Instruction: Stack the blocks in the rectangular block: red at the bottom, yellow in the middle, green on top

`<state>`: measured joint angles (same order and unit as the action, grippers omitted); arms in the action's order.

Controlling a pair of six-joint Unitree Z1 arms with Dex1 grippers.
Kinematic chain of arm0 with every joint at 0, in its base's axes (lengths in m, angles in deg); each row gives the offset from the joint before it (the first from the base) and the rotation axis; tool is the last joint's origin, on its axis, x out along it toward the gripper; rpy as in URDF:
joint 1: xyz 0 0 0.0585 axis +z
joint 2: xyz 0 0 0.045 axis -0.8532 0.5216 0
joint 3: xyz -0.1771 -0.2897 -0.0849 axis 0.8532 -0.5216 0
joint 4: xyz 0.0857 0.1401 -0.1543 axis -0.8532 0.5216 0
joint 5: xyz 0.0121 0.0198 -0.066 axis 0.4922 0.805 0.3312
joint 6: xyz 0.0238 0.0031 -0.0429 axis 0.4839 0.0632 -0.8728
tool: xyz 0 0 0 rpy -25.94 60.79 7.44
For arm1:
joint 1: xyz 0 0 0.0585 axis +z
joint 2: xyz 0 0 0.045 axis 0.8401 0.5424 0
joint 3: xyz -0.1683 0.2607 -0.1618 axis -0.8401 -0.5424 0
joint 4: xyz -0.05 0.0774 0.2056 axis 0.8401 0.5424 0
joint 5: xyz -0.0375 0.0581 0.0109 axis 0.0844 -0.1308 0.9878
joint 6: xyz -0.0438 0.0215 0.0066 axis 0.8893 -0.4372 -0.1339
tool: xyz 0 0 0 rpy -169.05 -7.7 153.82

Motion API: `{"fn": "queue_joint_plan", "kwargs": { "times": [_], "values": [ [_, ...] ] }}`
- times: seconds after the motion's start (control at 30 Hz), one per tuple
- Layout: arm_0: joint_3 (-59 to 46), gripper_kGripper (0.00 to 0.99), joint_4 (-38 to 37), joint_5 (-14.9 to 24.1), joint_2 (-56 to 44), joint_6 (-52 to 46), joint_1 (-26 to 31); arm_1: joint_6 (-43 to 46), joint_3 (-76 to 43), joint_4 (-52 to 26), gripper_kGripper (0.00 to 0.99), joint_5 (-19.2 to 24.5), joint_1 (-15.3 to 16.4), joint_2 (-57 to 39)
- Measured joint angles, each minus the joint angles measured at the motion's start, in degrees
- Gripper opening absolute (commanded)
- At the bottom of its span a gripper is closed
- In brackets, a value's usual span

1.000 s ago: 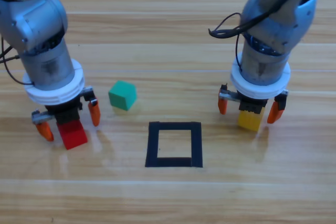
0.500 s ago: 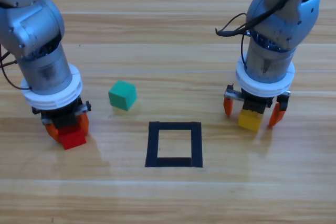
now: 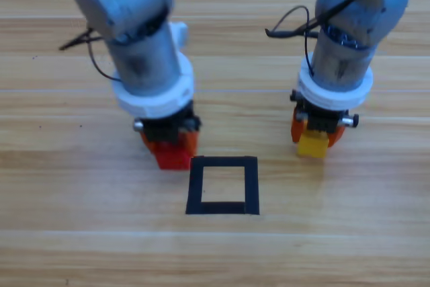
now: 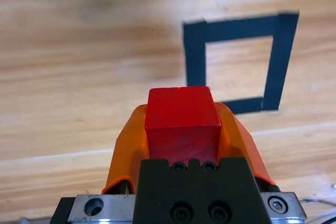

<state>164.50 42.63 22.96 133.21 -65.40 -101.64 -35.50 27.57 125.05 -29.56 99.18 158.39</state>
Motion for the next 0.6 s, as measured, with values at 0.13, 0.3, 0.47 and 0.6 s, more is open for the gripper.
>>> {"fn": "queue_joint_plan", "kwargs": {
  "times": [0.13, 0.3, 0.47, 0.6],
  "values": [
    [0.2, 0.000, 0.3, -0.3, 2.2, -3.4, -4.5, 4.9, 5.3, 6.7, 0.000, 0.3, 0.0, -0.4],
    [4.6, 0.000, 1.5, -0.4, 5.3, -5.8, -7.7, 6.7, 5.1, 11.1, 0.000, 2.4, 0.0, -2.2],
    [9.6, 0.000, 3.3, -0.4, 9.3, -5.8, -8.3, 7.2, 5.1, 12.7, 0.000, 2.4, 0.0, -5.6],
    [13.3, 0.000, 5.0, -0.4, 12.3, -6.2, -8.3, 8.0, 5.1, 12.8, 0.000, 2.0, 0.0, -7.3]
  ]
}}
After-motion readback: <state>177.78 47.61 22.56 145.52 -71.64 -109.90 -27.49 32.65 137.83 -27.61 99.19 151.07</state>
